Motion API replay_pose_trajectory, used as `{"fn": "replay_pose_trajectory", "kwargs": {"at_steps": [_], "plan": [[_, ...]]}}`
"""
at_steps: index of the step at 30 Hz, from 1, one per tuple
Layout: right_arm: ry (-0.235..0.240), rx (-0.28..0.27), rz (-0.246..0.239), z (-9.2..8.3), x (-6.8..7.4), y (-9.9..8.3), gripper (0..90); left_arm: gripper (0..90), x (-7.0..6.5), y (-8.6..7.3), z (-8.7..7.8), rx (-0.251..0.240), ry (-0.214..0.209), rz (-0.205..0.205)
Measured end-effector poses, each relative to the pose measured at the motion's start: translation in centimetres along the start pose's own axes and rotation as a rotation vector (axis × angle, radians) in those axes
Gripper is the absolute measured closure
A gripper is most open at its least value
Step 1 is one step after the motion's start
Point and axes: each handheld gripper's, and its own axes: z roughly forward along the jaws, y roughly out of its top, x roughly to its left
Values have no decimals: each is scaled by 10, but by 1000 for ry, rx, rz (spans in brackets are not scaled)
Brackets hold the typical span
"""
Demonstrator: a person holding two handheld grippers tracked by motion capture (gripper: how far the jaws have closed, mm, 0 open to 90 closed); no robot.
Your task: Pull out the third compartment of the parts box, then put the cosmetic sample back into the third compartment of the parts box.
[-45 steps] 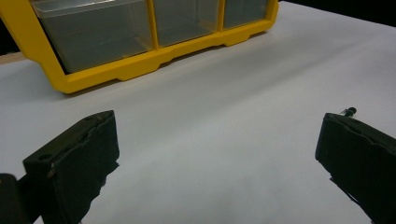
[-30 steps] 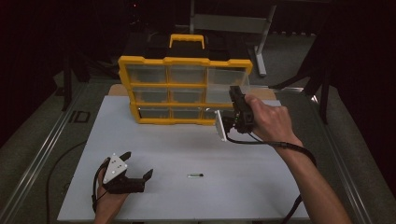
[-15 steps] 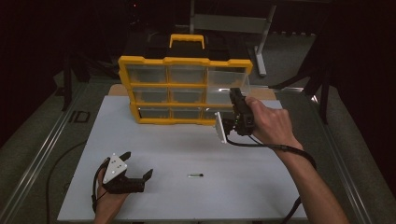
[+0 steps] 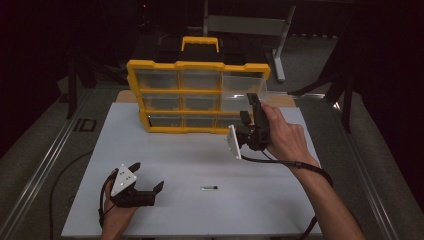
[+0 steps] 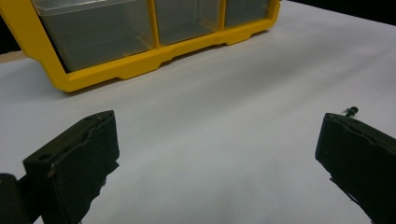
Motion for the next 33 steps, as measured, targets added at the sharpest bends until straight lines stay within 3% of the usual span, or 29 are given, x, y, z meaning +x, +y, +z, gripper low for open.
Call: {"fn": "replay_pose_trajectory", "kwargs": {"at_steps": [2, 13, 19, 25, 26, 33], "plan": [[0, 2, 15, 1, 6, 0, 141, 3, 0, 0, 0, 0, -1, -1], [-27, 12, 44, -1, 24, 1, 137, 2, -1, 0, 1, 5, -3, 8], [-13, -5, 58, -6, 36, 1, 137, 3, -1, 0, 0, 2, -2, -1], [21, -4, 74, -10, 51, -2, 140, 3, -1, 0, 1, 3, 0, 1], [31, -11, 98, -11, 53, -2, 140, 3, -1, 0, 1, 4, -1, 2], [90, -10, 150, -18, 68, -2, 139, 2, 1, -1, 0, 1, 7, -12]]}}
